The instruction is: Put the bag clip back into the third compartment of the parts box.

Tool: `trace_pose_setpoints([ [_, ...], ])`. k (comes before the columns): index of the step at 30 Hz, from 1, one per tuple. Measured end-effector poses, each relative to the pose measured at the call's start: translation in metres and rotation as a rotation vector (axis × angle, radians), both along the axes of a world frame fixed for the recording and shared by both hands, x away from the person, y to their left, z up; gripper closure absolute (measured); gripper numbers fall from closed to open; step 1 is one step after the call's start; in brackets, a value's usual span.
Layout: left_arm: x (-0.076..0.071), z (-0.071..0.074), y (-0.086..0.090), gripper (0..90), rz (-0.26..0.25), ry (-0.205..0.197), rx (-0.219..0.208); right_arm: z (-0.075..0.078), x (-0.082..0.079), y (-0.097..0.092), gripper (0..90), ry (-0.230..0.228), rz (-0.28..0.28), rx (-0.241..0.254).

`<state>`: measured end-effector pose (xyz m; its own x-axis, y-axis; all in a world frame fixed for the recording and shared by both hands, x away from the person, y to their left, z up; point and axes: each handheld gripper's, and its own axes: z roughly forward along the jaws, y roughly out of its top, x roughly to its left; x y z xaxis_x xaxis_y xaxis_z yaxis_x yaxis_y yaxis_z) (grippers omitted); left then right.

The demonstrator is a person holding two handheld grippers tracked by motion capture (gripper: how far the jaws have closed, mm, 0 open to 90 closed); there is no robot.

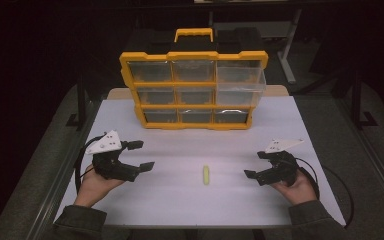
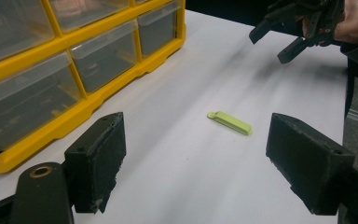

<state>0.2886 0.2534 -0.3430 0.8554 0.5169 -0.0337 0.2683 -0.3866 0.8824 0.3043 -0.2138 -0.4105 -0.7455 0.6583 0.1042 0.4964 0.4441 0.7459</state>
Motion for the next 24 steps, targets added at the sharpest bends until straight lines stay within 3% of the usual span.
trace_pose_setpoints([
  [17, -0.005, -0.018, 0.005, 20.0, 0.028, 0.016, 0.003, 0.007, -0.002, 0.008, 14.9, -0.008, 0.036, 0.005],
  [19, -0.006, -0.019, 0.007, 19.9, 0.031, 0.007, 0.006, 0.01, -0.001, 0.01, 16.9, -0.024, 0.05, 0.002],
  [24, -0.008, -0.022, 0.008, 20.0, 0.04, 0.006, 0.002, 0.018, -0.001, 0.014, 23.7, -0.015, 0.057, -0.004],
])
